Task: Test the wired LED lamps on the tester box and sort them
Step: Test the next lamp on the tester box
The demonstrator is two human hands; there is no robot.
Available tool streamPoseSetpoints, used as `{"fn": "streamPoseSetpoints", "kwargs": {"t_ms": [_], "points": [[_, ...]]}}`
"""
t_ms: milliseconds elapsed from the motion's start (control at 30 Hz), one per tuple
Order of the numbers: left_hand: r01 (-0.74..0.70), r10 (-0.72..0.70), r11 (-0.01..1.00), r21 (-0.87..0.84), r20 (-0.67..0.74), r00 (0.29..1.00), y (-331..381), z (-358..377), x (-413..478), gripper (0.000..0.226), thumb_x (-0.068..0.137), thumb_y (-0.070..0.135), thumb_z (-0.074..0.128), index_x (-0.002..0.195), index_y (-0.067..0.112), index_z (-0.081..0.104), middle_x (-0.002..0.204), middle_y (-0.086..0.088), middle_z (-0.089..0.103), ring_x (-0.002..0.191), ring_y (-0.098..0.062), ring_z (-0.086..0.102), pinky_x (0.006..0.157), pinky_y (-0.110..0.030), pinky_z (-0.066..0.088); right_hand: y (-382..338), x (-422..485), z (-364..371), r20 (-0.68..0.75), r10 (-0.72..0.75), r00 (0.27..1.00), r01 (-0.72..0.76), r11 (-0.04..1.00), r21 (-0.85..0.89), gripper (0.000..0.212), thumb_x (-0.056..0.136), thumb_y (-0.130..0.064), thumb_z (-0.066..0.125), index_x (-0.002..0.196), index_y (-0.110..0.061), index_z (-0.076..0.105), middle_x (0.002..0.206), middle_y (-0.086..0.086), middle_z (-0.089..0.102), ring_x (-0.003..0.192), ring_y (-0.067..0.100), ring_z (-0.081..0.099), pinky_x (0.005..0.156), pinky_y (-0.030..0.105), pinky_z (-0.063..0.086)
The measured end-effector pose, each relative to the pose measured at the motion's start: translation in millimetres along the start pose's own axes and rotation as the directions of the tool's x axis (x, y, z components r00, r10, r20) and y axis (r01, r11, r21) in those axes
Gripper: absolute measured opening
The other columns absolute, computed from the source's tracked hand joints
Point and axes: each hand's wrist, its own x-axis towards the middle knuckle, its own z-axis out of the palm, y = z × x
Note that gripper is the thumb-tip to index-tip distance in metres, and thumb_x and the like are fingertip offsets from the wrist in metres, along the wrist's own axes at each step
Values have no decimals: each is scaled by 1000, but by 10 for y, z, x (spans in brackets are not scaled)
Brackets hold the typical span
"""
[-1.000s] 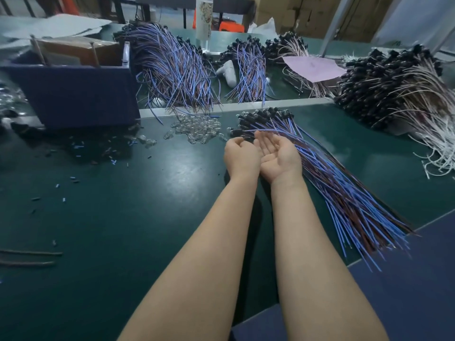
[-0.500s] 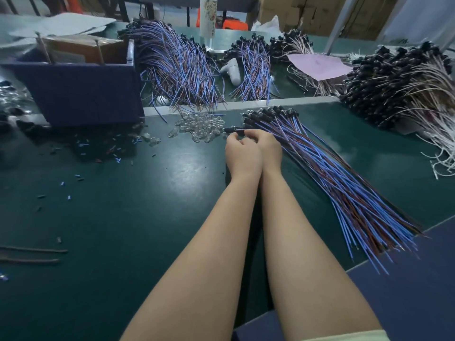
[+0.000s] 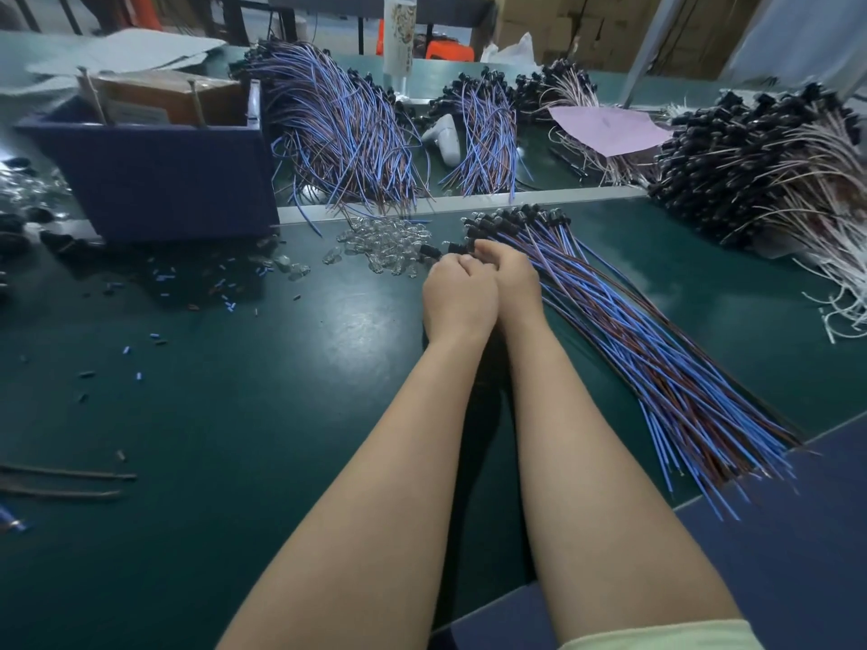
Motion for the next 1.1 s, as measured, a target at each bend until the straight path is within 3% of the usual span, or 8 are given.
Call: {"fn": "streamPoseSetpoints", "kwargs": {"t_ms": [233, 300, 400, 533, 600, 700, 967, 1100], "points": [[11, -11, 1000, 29, 18, 1000, -21, -78, -16, 36, 94, 9, 36, 124, 6, 56, 125, -12, 59, 116, -27, 52, 94, -30, 40, 17, 98, -63, -211, 224, 951, -177, 960, 218, 45, 89, 5, 32, 131, 1, 48, 135, 13, 52, 125, 24, 47, 106, 28, 32], [10, -10, 1000, 24, 15, 1000, -35, -81, -22, 37, 93, 8, 36, 125, 7, 56, 127, -11, 59, 117, -26, 52, 94, -29, 40, 29, 74, -72, -259, 260, 930, -178, 937, 301, 37, 89, 5, 31, 116, -1, 55, 120, 8, 58, 112, 20, 53, 100, 25, 34], [10, -10, 1000, 25, 12, 1000, -42, -76, -21, 38, 92, 6, 37, 126, 6, 55, 129, -11, 58, 119, -25, 51, 95, -27, 38, 21, -22, -55, -319, 247, 915, -111, 914, 390, 41, 90, 4, 34, 127, -1, 52, 130, 12, 56, 120, 24, 53, 106, 33, 39], [10, -11, 1000, 12, 13, 1000, -49, -76, -7, 35, 92, 8, 41, 122, 7, 57, 126, -11, 59, 118, -25, 52, 90, -26, 38, -3, -87, 28, -160, -8, 987, 1, 999, -46, 34, 86, -1, 43, 110, -7, 66, 110, 11, 68, 106, 27, 59, 86, 28, 42], [18, -18, 1000, -16, 20, 1000, -52, -93, 6, 35, 91, 9, 43, 123, 6, 57, 126, -12, 59, 118, -26, 52, 91, -26, 38, -31, -52, 51, 4, -3, 1000, 4, 977, -211, 39, 88, -6, 45, 123, -12, 60, 123, 11, 63, 117, 27, 54, 92, 30, 40], [31, -30, 999, -30, 29, 999, -60, -97, 18, 37, 93, 9, 42, 128, 6, 53, 131, -11, 56, 122, -23, 50, 95, -25, 36, -63, 33, 40, -3, 65, 998, -62, 941, -334, 49, 92, -6, 41, 140, -5, 38, 144, 15, 42, 135, 28, 35, 109, 34, 28], [48, -47, 997, -57, 25, 999, -63, -112, 31, 38, 92, 5, 38, 126, 8, 55, 131, -9, 56, 121, -23, 49, 95, -25, 37, -112, -145, 34, -191, 115, 975, -121, 992, -23, 43, 91, -3, 39, 133, -8, 50, 136, 9, 53, 126, 24, 46, 92, 24, 32], [85, -71, 967, -242, 66, 995, -52, -270, 0, 30, 94, 6, 42, 119, 2, 58, 120, -15, 62, 115, -27, 56, 94, -28, 42, -289, -355, 130, -200, 125, 972, -95, 983, 154, 34, 89, -3, 43, 119, -7, 60, 119, 11, 64, 112, 25, 56, 92, 26, 39]]}}
